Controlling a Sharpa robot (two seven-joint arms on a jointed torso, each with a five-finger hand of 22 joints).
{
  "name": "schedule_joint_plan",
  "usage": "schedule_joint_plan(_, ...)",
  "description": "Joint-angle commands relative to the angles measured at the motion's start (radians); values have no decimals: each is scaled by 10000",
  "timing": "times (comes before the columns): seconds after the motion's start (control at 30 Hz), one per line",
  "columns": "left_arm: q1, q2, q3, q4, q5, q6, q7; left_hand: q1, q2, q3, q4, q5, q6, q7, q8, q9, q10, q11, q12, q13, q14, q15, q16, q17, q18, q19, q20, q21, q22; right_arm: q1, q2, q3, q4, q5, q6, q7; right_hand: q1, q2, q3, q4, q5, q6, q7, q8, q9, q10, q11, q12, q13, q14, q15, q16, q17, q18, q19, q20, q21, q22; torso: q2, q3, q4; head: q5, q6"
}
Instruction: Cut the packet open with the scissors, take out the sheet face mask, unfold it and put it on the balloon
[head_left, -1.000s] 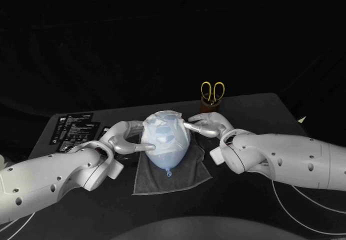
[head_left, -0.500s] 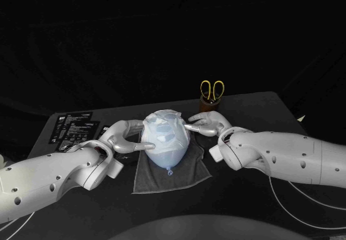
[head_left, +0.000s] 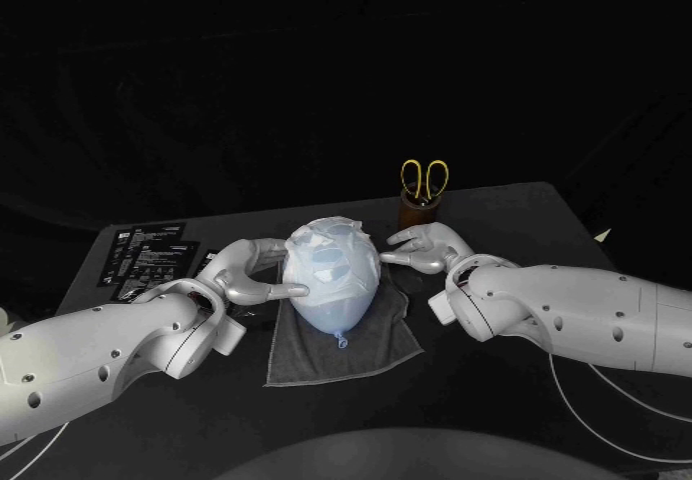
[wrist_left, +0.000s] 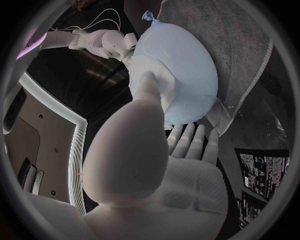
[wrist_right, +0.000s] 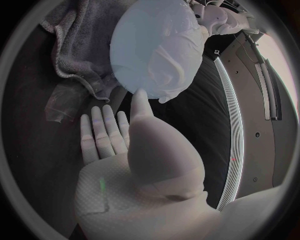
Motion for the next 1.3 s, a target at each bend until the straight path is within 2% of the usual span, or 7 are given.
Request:
schedule_joint_plan(0.03,-18,24,-17,15,24,252,-88,71,54,45,-5,29,71,762,43,15,83,4,17,14,57,6,45,11,126,63,2,54,8,-6,-91,2,43,-406,-113,-198,217,138,33,-227,-36,108,1171,86,2,145,-15,65,-4,112,7,90,-23,152,117,-27,47,18,-2,13,-5,-15,-5)
schedule_joint_plan(0.43,-18,39,-17,-2,24,268,-100,74,67,55,-5,29,83,768,50,20,98,9,19,15,61,5,44,11,128,69,1,55,9,-6,-501,2,240,-617,-425,-272,977,774,504,-1268,-30,216,1127,172,-100,331,-85,-25,-39,233,-55,185,-86,211,336,-28,123,35,-4,0,-2,-42,47)
schedule_joint_plan(0.67,-19,42,-17,22,156,268,204,-20,-74,-118,2,34,117,795,78,43,149,36,15,14,104,48,36,16,101,69,26,57,-2,10,-842,7,671,-54,-353,751,255,548,173,-1286,-36,267,1141,195,-158,394,-61,-83,-28,214,-33,187,-132,193,203,-23,82,-34,8,-1,10,23,113)
schedule_joint_plan(0.97,-20,-271,44,279,716,478,1284,-394,-340,-820,11,55,-18,822,49,39,165,62,4,9,479,460,103,87,-81,158,65,94,-7,234,-1123,34,1437,-735,319,2232,-771,355,-642,-1222,-42,427,1136,74,-303,278,-22,-283,-41,-77,40,55,-266,119,-382,-18,-80,-276,3,-14,30,81,205)
schedule_joint_plan(1.17,-14,-634,101,577,957,568,1600,-434,-355,-889,11,56,-41,841,43,37,186,93,8,11,444,454,85,76,-93,166,67,98,-10,528,-1072,55,1598,-1945,509,2435,-1074,331,-1142,-1283,-41,262,1123,-274,-483,76,20,-599,-46,-349,121,-140,-388,25,-1232,-11,-342,-596,11,-19,43,112,232)
schedule_joint_plan(1.27,-10,-836,136,729,1150,588,1718,-447,-356,-887,10,58,-55,892,40,38,214,160,12,14,449,425,77,75,-96,183,66,103,-9,691,-1007,59,1605,-2375,486,2451,-1350,182,-1446,-1209,-41,-809,1160,-1003,-871,-227,82,-920,-55,-751,197,-416,-514,-39,-1638,-1,-460,-745,14,-24,39,131,267)
schedule_joint_plan(1.3,-8,-908,149,773,1236,597,1747,-455,-360,-907,11,58,-94,981,29,32,249,270,17,17,454,384,69,73,-99,195,68,106,-11,757,-972,60,1596,-2496,456,2454,-1469,-47,-1404,-1108,-41,-1381,1180,-1376,-1063,-508,136,-1147,-56,-1162,254,-674,-618,-81,-1729,0,-483,-780,15,-28,37,146,273)
